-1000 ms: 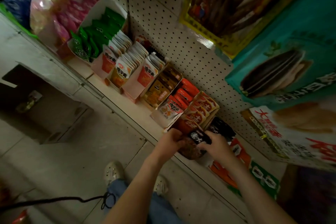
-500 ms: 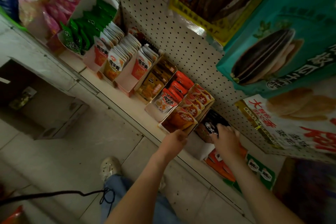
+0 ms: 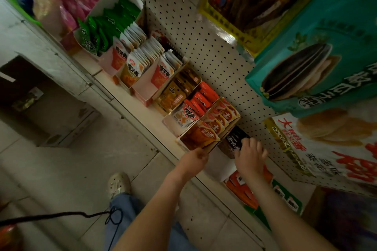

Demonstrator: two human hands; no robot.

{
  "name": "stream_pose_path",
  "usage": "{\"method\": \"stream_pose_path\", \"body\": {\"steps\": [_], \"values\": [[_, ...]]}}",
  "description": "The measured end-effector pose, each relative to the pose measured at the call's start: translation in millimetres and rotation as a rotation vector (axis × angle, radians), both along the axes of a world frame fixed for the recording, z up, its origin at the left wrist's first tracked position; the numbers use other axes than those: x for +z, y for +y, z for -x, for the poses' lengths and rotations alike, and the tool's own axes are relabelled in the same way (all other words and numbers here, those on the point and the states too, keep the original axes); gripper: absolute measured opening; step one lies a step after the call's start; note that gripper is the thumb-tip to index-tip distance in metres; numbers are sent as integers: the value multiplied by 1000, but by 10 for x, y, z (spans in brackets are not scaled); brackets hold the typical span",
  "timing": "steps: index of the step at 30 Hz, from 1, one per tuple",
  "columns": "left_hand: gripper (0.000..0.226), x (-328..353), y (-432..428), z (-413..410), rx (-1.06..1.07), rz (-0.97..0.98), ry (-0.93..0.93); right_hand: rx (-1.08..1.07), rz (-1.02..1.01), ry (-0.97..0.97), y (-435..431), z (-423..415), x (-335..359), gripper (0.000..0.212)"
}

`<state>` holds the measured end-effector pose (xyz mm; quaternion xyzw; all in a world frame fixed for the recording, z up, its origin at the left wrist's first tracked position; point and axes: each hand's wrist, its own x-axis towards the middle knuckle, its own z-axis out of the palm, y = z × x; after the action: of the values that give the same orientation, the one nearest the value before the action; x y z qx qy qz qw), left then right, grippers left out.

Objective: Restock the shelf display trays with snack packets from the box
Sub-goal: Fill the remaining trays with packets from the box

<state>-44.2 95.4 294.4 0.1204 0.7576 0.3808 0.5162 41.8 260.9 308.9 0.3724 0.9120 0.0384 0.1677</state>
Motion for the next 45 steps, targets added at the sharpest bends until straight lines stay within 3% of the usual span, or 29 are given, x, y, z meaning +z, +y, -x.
{"method": "stream_pose_path", "body": {"steps": [6,12,17,22,29,33,38,45], "values": [[14,108,-27,124,208,-37,30,22,87,120,-320,143,203,51],[21,385,-224,515,266,-39,99,272,284,308,-727,696,492,29],[23,550,-776,1073,386,-34,150,488,334,341,-1303,1466,583,37],[26,354,-1834,1819,599,42,161,647,515,236,-2235,2498,376,40],[30,-301,-3769,2847,867,298,119,677,748,50,-3807,3940,-336,42],[30,-818,-4683,3376,974,449,138,570,865,-45,-4629,4663,-910,51],[36,-1712,-5055,3887,1089,507,116,654,839,-156,-5195,5307,-1965,66],[59,-3012,-5085,4681,916,458,80,924,657,-324,-5747,6217,-3456,66]]}}
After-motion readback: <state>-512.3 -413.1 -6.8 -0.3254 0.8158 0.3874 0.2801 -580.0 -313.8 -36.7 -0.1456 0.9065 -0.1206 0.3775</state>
